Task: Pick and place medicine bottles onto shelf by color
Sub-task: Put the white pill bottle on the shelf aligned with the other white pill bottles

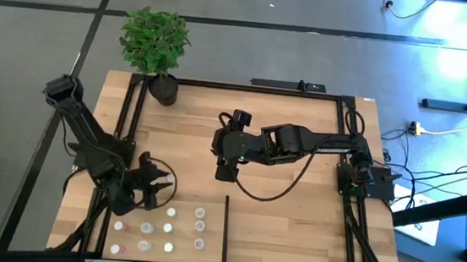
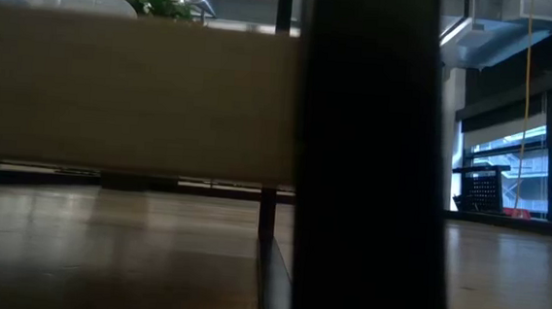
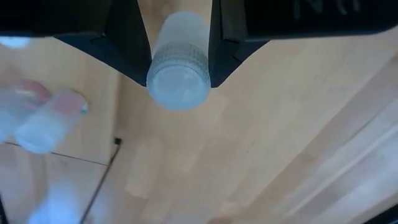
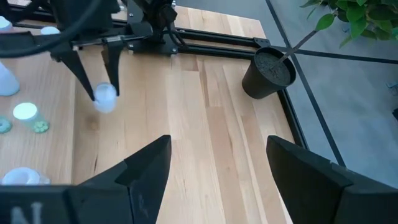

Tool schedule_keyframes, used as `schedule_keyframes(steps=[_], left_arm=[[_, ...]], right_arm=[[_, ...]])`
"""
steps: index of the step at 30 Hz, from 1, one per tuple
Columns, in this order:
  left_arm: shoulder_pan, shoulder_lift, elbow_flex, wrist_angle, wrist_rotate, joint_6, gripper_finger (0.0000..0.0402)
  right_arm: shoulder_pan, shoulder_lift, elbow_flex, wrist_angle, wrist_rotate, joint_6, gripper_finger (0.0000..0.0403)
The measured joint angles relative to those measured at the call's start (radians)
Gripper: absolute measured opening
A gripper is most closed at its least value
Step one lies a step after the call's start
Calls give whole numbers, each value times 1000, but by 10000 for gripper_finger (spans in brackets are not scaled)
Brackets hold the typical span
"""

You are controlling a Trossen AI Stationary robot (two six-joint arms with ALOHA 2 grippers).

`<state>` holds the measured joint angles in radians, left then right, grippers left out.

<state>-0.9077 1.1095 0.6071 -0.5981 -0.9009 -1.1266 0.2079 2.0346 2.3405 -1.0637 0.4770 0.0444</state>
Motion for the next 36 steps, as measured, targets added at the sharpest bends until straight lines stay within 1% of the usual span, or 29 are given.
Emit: schedule_keyframes(steps=[2, 8, 13, 17, 22, 26, 31, 34, 36], left_arm=[[-21, -10, 0, -3, -3, 3, 115], [-88, -99, 0, -31, -26, 8, 115], [-150, -151, 0, -109, -13, 18, 115], [-170, -187, 0, -101, -13, 99, 115], [-170, -218, 0, -60, -12, 241, 115], [-169, -274, 0, -41, -12, 351, 115], [-168, -347, -14, -26, -5, 438, 114], [-168, -389, -59, 33, 38, 477, 114], [-168, -418, -105, 127, 73, 520, 115]], right_arm=[[0, 0, 0, 0, 0, 0, 265], [0, 0, 0, 0, 0, 0, 265], [0, 0, 0, 0, 0, 0, 265], [0, 0, 0, 0, 0, 0, 265], [0, 0, 0, 0, 0, 0, 265], [0, 0, 0, 0, 0, 0, 265], [0, 0, 0, 0, 0, 0, 265], [0, 0, 0, 0, 0, 0, 265], [0, 0, 0, 1, 0, 0, 265]])
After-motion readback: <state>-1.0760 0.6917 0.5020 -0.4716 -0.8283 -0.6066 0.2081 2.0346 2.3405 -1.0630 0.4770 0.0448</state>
